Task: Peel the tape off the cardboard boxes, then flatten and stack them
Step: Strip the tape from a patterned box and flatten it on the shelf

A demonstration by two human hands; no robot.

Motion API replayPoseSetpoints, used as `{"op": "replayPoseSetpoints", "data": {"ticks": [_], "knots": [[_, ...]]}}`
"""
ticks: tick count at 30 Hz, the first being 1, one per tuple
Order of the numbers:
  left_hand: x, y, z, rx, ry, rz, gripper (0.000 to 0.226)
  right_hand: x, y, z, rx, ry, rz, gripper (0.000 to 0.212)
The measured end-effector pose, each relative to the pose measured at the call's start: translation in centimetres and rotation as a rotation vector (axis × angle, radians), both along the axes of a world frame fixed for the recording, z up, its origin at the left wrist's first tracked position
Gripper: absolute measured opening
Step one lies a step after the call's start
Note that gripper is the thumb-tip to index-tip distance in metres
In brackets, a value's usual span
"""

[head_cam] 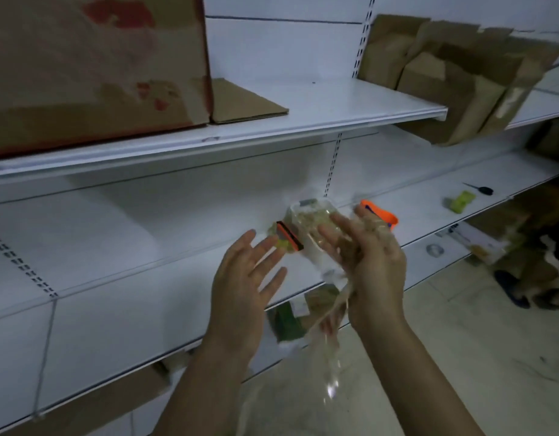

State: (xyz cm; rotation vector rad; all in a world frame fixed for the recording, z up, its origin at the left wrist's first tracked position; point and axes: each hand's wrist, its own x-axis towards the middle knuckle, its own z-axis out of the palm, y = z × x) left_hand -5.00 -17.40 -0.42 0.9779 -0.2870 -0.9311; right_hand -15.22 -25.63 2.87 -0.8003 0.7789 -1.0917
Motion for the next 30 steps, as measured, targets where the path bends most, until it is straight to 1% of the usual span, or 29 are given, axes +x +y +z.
{"op": "replayPoseSetpoints", "data": {"ticks": [1,3,4,5,7,9,10,11,12,13,14,16,17,18,19,20,21,23,24,26,27,28,29,30], "knots": [[0.2,-1.0,-0.7,0.037,-0.001,-0.004,0.026,0.1,-2.3,0.0,0.011,-0.024,-0.065,0.023],[-0.2,-3.4,-2.1,0.156,0.017,-0.14,0.023,1.2,-6.2,-0.3,0.025,-0.007,-0.161,0.021],[-0.9,-4.6,-2.3,0.203,0.047,-0.245,0.028,1.9,-7.7,-0.5,-0.005,0.051,-0.178,0.022],[-1.6,-5.9,-2.4,0.216,0.121,-0.337,0.036,2.7,-9.1,-0.9,-0.051,0.113,-0.18,0.022],[-2.5,-9.2,-2.9,0.166,0.341,-0.399,0.046,4.0,-11.2,-2.1,-0.165,0.261,-0.127,0.025],[-2.1,-12.8,-3.1,0.119,0.46,-0.379,0.05,3.9,-12.4,-4.3,-0.314,0.418,0.039,0.025],[-1.7,-14.6,-3.1,0.12,0.473,-0.385,0.045,3.6,-12.9,-5.6,-0.371,0.504,0.163,0.028],[-1.3,-16.6,-3.2,0.122,0.483,-0.39,0.043,3.1,-13.4,-7.0,-0.413,0.62,0.284,0.041],[-0.9,-18.6,-3.3,0.157,0.47,-0.372,0.045,2.6,-14.2,-8.3,-0.471,0.768,0.372,0.06],[-0.7,-20.3,-3.8,0.194,0.473,-0.341,0.044,2.2,-15.3,-9.6,-0.535,0.927,0.406,0.073],[-0.6,-21.7,-4.4,0.232,0.479,-0.327,0.044,1.8,-16.6,-10.3,-0.623,1.076,0.408,0.078],[-0.7,-23.8,-5.4,0.335,0.461,-0.294,0.051,1.1,-19.5,-10.9,-0.89,1.328,0.405,0.073],[-0.6,-24.8,-6.1,0.352,0.417,-0.265,0.049,0.9,-20.6,-10.8,-1.001,1.359,0.393,0.073],[-0.2,-25.7,-6.9,0.388,0.362,-0.179,0.044,0.9,-21.6,-11.3,-1.033,1.308,0.379,0.072],[0.4,-26.6,-7.3,0.408,0.31,-0.08,0.04,0.9,-22.3,-11.8,-1.0,1.209,0.36,0.067],[1.0,-27.5,-7.8,0.422,0.279,0.018,0.039,0.9,-22.7,-12.4,-0.926,1.077,0.332,0.06],[1.7,-28.3,-8.0,0.429,0.261,0.108,0.043,0.9,-23.3,-12.9,-0.845,0.95,0.293,0.056],[2.8,-29.6,-8.2,0.43,0.21,0.222,0.066,0.7,-24.6,-13.7,-0.759,0.764,0.234,0.057],[3.1,-30.2,-8.2,0.399,0.199,0.224,0.079,0.5,-25.5,-13.9,-0.787,0.727,0.265,0.055],[2.9,-31.5,-8.2,0.338,0.228,0.211,0.09,0.6,-27.1,-14.6,-0.865,0.757,0.427,0.056],[2.3,-32.3,-8.1,0.302,0.255,0.179,0.09,0.5,-27.9,-15.0,-0.854,0.772,0.521,0.06],[1.4,-33.1,-8.1,0.281,0.268,0.161,0.087,0.2,-28.9,-15.5,-0.794,0.763,0.585,0.062],[0.4,-33.8,-7.9,0.298,0.275,0.144,0.081,0.0,-30.0,-16.0,-0.725,0.738,0.616,0.057],[-0.6,-34.5,-7.7,0.356,0.248,0.133,0.07,-0.2,-31.5,-16.2,-0.665,0.704,0.618,0.042]]}}
